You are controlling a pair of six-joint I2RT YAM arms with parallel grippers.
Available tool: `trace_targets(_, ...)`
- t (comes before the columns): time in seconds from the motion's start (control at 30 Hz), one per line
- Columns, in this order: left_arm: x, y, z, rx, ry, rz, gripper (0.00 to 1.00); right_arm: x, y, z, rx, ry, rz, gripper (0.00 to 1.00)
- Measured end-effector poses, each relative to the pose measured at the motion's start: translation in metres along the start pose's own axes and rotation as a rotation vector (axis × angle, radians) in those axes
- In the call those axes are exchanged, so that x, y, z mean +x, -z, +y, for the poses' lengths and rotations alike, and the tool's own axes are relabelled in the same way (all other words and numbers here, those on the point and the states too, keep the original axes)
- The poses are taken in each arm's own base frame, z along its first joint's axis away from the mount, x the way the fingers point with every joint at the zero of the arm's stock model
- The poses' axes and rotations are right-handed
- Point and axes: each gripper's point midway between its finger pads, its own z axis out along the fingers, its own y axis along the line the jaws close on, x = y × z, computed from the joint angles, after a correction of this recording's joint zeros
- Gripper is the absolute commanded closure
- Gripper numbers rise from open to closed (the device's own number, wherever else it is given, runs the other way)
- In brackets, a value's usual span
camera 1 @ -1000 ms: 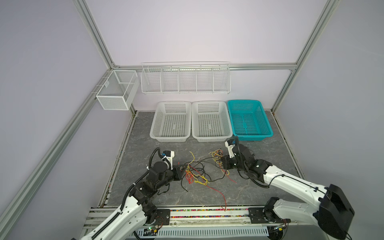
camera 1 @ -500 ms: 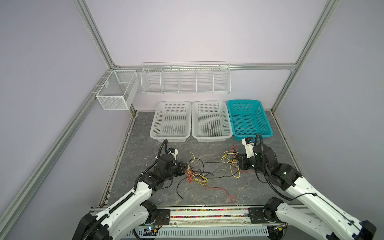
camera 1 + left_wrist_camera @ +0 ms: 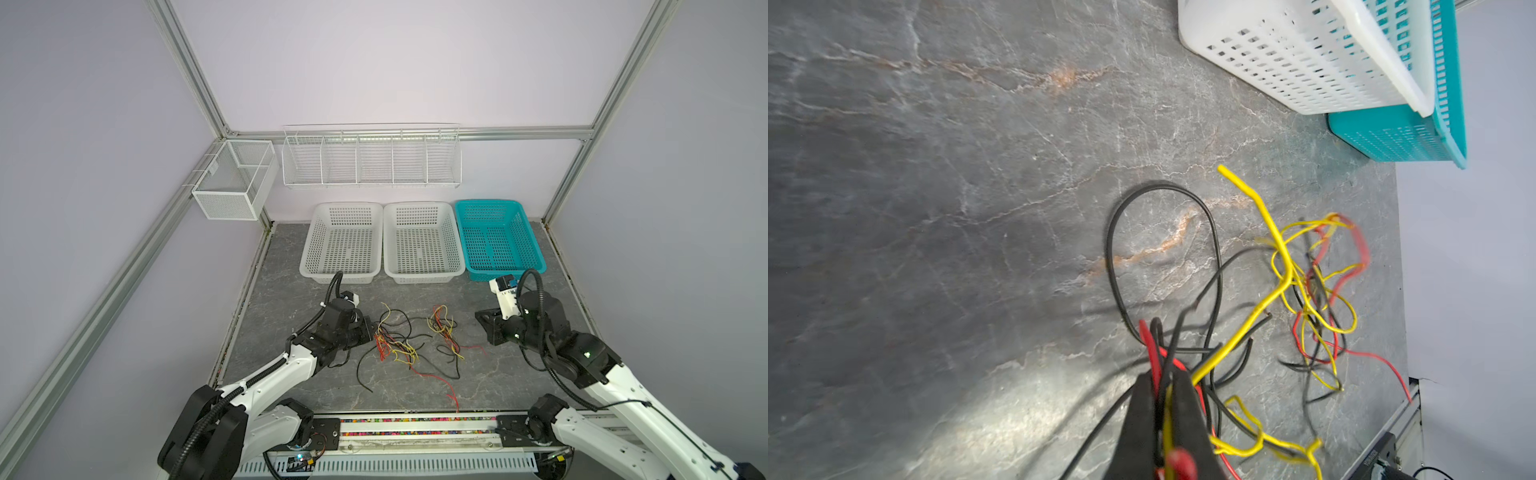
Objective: Untangle the cables
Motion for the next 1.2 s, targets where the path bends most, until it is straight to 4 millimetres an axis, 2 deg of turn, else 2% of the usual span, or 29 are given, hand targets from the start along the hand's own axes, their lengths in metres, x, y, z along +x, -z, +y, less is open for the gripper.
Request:
trace_targets(0.07,-0.003,-0.002,-0.005,0.006,-0.001,0.005,1.00,0.011,-0.011,-0.002,-0.004,-0.003,0.038,0.86)
trace_targets(0.13,-0.009,-0.002,-0.012,0.020,-0.004,0.002,1.00,0.018,-0.017,-0.003,-0.006,-0.004,0.061,0.77)
trace_targets(0.2,-0.014,-0.001,-0.017,0.031,-0.011,-0.005,0.88,0.023,-0.024,-0.003,-0.011,-0.007,0.080,0.70)
trace_targets(0.27,-0.017,0.001,-0.021,0.035,-0.018,-0.008,0.70,0.027,-0.033,-0.003,-0.014,-0.014,0.111,0.65)
trace_targets(0.4,-0.023,0.005,-0.029,0.039,-0.029,-0.011,0.48,0.044,-0.055,0.001,-0.024,-0.010,0.182,0.58)
trace_targets(0.47,-0.027,0.007,-0.033,0.046,-0.036,-0.013,0.40,0.055,-0.063,0.013,-0.052,0.019,0.217,0.55)
trace_targets(0.63,-0.034,0.017,-0.043,0.054,-0.045,-0.024,0.33,0.070,-0.081,0.056,-0.155,0.113,0.255,0.53)
trace_targets(0.87,-0.043,0.047,-0.048,0.043,-0.052,-0.097,0.22,0.098,-0.120,0.097,-0.197,0.237,0.352,0.53)
trace_targets(0.97,-0.042,0.058,-0.044,0.022,-0.043,-0.119,0.19,0.107,-0.132,0.107,-0.197,0.276,0.379,0.53)
trace_targets(1.13,-0.035,0.071,-0.037,0.003,-0.024,-0.123,0.19,0.117,-0.145,0.105,-0.180,0.289,0.398,0.54)
trace_targets(1.2,-0.028,0.071,-0.032,0.001,-0.012,-0.111,0.19,0.120,-0.150,0.107,-0.182,0.293,0.402,0.59)
